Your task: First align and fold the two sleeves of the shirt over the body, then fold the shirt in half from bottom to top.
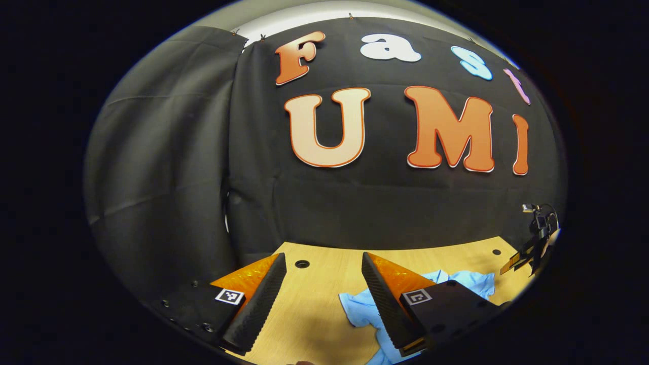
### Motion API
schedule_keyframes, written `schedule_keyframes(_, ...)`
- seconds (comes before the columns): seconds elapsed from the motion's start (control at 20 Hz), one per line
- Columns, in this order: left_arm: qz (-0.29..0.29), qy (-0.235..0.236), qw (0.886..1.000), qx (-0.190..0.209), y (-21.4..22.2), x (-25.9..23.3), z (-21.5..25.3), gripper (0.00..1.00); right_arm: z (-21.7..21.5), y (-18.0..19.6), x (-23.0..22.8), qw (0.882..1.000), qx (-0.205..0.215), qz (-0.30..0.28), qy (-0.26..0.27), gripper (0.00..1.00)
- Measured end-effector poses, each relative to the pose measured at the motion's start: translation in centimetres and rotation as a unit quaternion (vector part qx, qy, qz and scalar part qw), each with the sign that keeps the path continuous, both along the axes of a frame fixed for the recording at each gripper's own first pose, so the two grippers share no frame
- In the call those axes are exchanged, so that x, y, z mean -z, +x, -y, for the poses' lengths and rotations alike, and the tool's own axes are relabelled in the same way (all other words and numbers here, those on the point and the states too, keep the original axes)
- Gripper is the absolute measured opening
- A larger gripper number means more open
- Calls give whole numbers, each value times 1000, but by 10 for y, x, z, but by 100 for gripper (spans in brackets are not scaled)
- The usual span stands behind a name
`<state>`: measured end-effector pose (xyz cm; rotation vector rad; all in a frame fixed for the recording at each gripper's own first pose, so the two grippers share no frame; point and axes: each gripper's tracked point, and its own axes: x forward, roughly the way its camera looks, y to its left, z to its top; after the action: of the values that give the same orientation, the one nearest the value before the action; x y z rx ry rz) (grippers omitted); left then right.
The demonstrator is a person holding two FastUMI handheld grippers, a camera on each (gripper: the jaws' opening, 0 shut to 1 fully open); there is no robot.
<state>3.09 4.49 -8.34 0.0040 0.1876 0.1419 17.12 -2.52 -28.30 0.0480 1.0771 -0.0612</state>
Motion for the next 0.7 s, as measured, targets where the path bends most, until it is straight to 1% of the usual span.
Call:
schedule_keyframes(0.1,-13,-1,1000,-8,-2,13,-7,97,3,7,21,1000,4,-21,-7,98)
schedule_keyframes(0.2,-23,9,1000,-15,-7,17,-15,97,4,12,37,999,10,-39,-13,98)
schedule_keyframes(0.4,-29,21,999,-29,-19,21,-32,97,2,15,57,998,18,-60,-19,98)
schedule_keyframes(0.5,-36,8,999,-38,-19,28,-38,97,-2,15,61,997,19,-67,-15,98)
schedule_keyframes(0.6,-43,-9,998,-34,-18,36,-35,98,-4,14,65,997,15,-73,-14,98)
schedule_keyframes(0.7,-45,-13,998,-32,-15,39,-33,99,-5,11,70,996,14,-83,-12,98)
